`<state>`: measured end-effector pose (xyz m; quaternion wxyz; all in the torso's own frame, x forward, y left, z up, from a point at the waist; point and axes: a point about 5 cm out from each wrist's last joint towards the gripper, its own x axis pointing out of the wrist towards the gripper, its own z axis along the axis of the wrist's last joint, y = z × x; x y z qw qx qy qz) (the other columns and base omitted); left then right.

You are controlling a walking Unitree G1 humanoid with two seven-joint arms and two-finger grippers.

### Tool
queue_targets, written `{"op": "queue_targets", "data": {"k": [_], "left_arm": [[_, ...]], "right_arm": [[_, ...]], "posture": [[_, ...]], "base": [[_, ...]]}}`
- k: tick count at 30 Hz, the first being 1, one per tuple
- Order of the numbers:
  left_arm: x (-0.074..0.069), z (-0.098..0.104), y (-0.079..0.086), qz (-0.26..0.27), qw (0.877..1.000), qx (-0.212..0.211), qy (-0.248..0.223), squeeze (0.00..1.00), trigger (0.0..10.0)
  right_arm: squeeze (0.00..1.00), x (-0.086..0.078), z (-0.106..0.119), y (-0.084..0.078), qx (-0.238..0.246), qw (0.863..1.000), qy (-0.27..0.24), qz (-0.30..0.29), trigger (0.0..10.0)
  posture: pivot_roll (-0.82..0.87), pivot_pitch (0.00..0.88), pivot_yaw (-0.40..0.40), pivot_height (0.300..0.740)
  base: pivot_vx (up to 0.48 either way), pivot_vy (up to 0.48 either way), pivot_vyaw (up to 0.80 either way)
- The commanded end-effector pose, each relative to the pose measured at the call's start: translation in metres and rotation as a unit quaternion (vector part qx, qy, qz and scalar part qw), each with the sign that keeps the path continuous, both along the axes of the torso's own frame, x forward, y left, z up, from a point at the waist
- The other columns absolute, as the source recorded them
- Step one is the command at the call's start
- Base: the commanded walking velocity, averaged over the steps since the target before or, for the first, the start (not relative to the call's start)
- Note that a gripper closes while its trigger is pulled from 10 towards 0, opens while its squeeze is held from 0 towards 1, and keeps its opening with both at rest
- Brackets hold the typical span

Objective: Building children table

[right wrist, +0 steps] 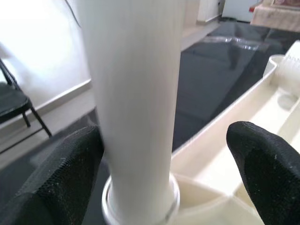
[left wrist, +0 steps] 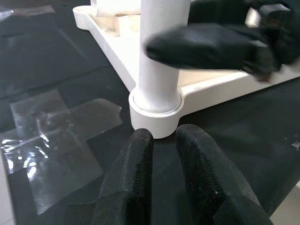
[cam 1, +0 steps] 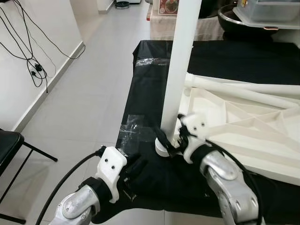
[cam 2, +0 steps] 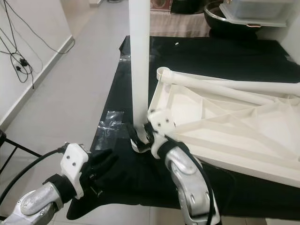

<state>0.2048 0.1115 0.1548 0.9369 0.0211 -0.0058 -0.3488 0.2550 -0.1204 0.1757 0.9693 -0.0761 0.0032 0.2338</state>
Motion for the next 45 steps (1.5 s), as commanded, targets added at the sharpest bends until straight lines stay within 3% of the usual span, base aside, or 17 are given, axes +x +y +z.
{"op": "queue_targets", "data": {"k": [1, 6, 12, 13, 17, 34, 45], "left_arm": [[0.001, -0.007, 0.004, 0.015, 1.000, -0.002, 0.017, 0.00, 10.0], [0.011, -0.017, 0.020, 0.082, 0.996, -0.011, 0.036, 0.00, 10.0], [0.018, -0.023, 0.029, 0.139, 0.989, -0.006, 0.043, 0.00, 10.0], [0.019, -0.024, 0.030, 0.152, 0.987, -0.003, 0.044, 0.00, 10.0], [0.021, -0.028, 0.032, 0.175, 0.983, 0.003, 0.048, 0.00, 10.0], [0.026, -0.041, 0.029, 0.197, 0.978, 0.053, 0.046, 0.00, 10.0], [0.030, -0.041, 0.028, 0.193, 0.979, 0.060, 0.036, 0.00, 10.0]], "right_arm": [[1.00, -0.006, 0.000, -0.001, 0.001, 1.000, -0.004, 0.005, 10.0], [1.00, -0.023, -0.017, -0.025, -0.015, 0.999, 0.020, -0.029, 10.0], [0.98, -0.039, -0.026, -0.029, -0.007, 0.999, 0.032, -0.038, 10.0], [0.00, -0.045, -0.028, -0.025, 0.003, 0.999, 0.036, -0.028, 10.0], [0.00, -0.055, -0.033, -0.014, 0.025, 0.999, 0.041, 0.002, 10.0], [0.00, -0.050, -0.042, -0.021, 0.053, 0.997, 0.039, -0.028, 10.0], [0.00, -0.047, -0.043, -0.019, 0.047, 0.998, 0.035, -0.023, 10.0]], "posture": [[-0.03, 0.154, 0.024, 0.740], [-0.04, 0.152, 0.032, 0.740], [-0.05, 0.146, 0.036, 0.740], [-0.05, 0.141, 0.039, 0.740], [-0.05, 0.127, 0.041, 0.740], [-0.05, 0.084, 0.047, 0.740], [-0.04, 0.080, 0.043, 0.740]], "base": [[0.000, 0.000, 0.00], [0.000, 0.000, 0.00], [0.000, 0.000, 0.00], [0.000, 0.000, 0.00], [0.000, 0.000, 0.00], [0.000, 0.411, 0.00], [0.000, 0.470, 0.00]]}}
